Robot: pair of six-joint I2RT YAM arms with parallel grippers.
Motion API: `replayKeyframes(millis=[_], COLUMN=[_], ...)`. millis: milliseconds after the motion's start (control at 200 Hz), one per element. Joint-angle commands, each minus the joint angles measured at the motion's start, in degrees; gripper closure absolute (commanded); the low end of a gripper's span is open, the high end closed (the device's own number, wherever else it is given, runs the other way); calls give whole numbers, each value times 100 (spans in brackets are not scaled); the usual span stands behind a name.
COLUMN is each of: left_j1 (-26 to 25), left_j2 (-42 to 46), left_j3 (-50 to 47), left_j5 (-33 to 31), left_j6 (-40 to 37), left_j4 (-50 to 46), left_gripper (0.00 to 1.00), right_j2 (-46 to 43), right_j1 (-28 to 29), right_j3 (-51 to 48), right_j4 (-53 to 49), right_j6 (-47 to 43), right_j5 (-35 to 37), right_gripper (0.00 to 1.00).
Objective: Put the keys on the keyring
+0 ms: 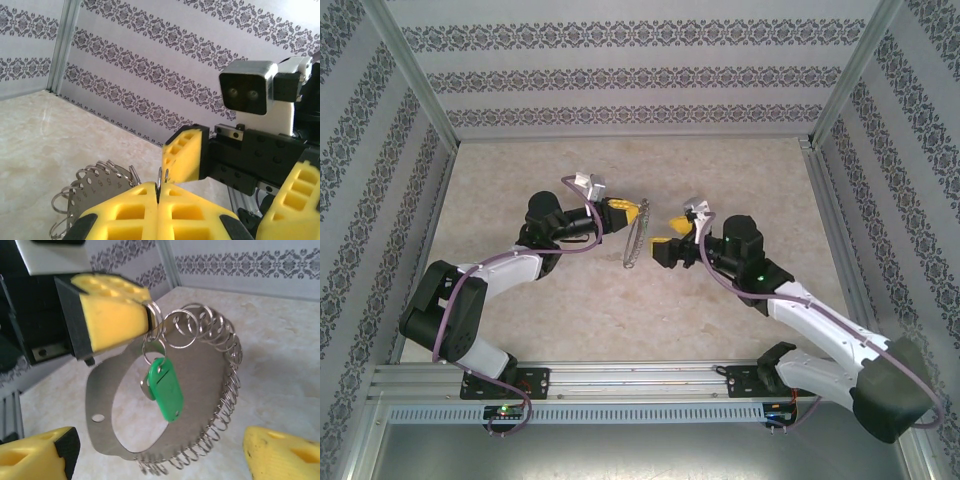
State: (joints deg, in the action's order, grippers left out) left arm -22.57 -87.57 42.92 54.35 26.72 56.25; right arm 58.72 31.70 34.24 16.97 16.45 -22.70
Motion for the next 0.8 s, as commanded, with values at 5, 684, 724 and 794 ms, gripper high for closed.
replayKeyframes(millis=[5,684,724,794], left_j1=[-81,-241,-255,-275], left_j2=[110,209,205,204], left_j3=[-42,-342,-347,-350], left_j5=[-173,-1063,-1088,-1124], left_j6=[124,576,626,705], left_j4=[562,955,987,1027], left_gripper=[100,100,100,100], right_j2=[-204,1698,1870,2145], right_j1=[-24,-656,-654,-645], right_j3=[-158,77,106,120], right_j4=[536,3981,4253,4769], right_j6=[562,3040,3192,3455], right_j5=[763,-462,-604,-787], right_gripper=[17,34,36,41])
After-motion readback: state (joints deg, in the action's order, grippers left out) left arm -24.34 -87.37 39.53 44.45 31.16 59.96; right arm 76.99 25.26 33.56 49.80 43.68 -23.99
